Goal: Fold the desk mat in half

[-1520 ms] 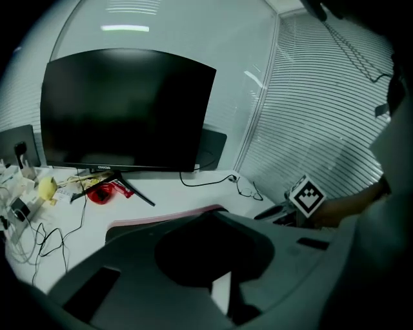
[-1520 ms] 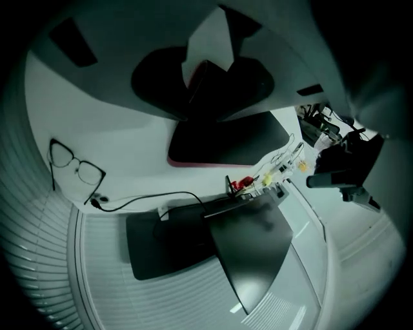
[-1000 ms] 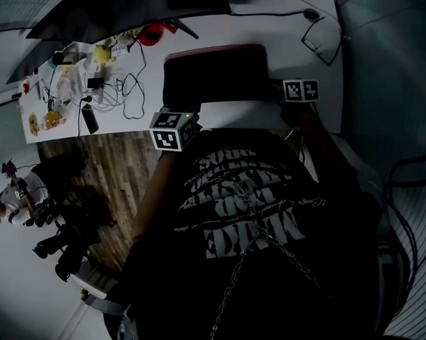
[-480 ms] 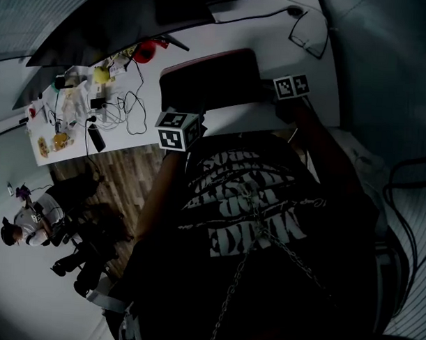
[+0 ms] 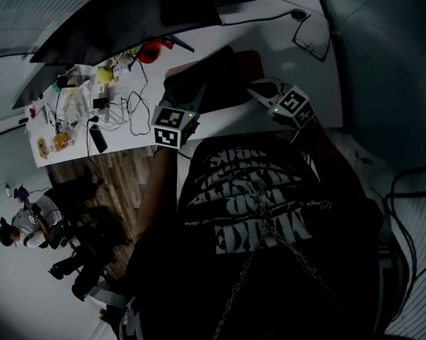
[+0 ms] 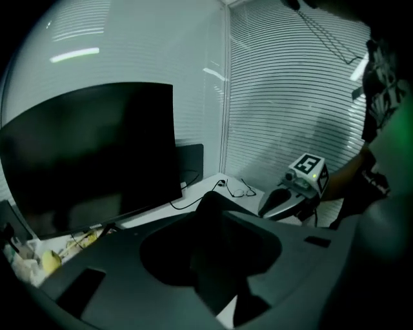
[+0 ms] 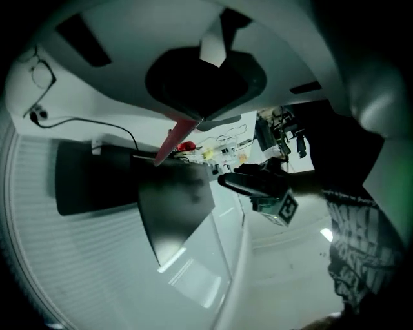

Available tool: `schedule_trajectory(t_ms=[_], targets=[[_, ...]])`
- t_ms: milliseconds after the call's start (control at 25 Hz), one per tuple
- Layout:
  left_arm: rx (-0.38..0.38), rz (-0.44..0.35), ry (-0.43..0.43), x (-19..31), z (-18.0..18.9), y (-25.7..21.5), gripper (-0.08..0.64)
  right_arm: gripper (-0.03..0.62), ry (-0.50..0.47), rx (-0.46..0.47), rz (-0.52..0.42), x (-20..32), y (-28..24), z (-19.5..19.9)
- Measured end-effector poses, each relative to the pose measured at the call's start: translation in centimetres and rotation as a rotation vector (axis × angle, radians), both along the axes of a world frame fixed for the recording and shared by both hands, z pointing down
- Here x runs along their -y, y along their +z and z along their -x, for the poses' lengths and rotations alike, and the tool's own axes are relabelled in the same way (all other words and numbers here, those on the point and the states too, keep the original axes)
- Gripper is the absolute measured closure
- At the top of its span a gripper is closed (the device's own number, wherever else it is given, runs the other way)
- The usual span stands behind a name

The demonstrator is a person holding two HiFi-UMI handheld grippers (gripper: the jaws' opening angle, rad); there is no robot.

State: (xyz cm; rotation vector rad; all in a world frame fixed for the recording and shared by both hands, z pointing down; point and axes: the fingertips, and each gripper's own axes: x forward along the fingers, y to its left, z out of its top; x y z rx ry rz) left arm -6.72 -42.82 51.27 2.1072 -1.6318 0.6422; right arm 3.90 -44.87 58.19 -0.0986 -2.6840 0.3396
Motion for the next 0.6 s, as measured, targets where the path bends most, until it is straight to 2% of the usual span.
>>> schedule_trajectory(t_ms=[120,320,520,600], targets=[[0.062,-0.031,0.050,-0.6,1.7,-1.0,0.419,0.581,-0.102,0.077,-0.083,-2.6,-2.3,0.6],[0.064,-0.044,0.185,-1.0,2.4,-1.3,0.370,0.581,-0.328,0.147,-0.245,-7.2,-4.2,0.6],[0.205,-0.010,0.426,-1.2,1.9,0.5,0.308,0.581,-0.372,0.098,-0.306,-8.3,-3.6,1.0],[0.200,0.015,0.511,-1.4,1.3,1.5,0.301,0.581,-0.384,0.074,-0.323,-8.9,-3.0,0.9]])
